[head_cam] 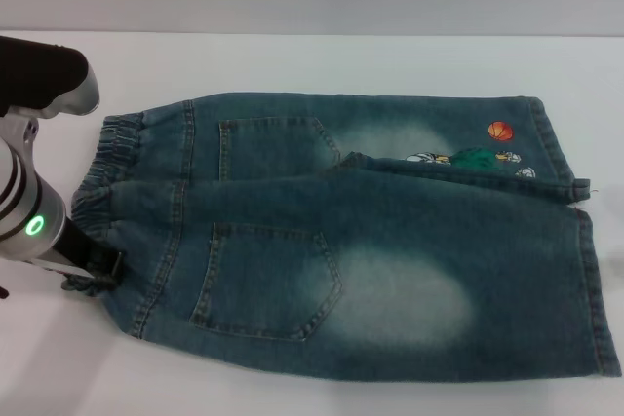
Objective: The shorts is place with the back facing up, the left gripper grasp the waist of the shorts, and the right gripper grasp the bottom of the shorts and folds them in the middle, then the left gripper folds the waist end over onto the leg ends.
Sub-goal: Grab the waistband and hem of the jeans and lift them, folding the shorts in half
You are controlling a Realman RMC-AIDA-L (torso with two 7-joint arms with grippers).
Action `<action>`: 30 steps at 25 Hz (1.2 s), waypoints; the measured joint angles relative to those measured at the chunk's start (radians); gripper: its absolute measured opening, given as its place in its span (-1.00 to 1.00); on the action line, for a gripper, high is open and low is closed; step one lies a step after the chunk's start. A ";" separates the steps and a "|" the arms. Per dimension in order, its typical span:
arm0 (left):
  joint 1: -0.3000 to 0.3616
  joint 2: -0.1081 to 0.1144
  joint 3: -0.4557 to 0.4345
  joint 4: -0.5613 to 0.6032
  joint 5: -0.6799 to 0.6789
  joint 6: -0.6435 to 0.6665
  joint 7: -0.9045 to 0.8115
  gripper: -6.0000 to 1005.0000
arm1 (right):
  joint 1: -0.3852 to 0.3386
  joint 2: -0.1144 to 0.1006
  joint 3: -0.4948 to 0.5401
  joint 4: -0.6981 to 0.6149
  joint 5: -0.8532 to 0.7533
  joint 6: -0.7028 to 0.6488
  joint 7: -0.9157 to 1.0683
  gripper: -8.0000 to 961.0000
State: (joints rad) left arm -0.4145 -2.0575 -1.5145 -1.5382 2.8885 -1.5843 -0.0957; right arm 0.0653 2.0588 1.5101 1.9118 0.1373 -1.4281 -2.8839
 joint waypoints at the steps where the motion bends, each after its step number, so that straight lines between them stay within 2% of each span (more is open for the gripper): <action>1: 0.000 0.000 0.000 0.000 0.000 0.000 0.000 -0.17 | -0.002 0.001 -0.008 0.009 0.007 -0.017 0.000 0.22; 9: -0.013 -0.001 0.003 0.004 0.000 0.001 0.000 -0.29 | -0.012 0.007 -0.072 0.046 0.060 -0.104 0.000 0.23; 17: -0.025 -0.001 0.015 0.008 0.000 0.003 0.010 -0.41 | -0.028 0.004 -0.114 0.115 0.041 -0.265 0.000 0.23; 30: -0.040 -0.002 0.016 0.025 -0.002 0.006 0.044 -0.61 | -0.045 0.010 -0.171 0.115 0.032 -0.274 0.006 0.23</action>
State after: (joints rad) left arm -0.4548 -2.0591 -1.4987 -1.5131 2.8862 -1.5787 -0.0520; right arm 0.0199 2.0691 1.3388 2.0265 0.1693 -1.7017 -2.8784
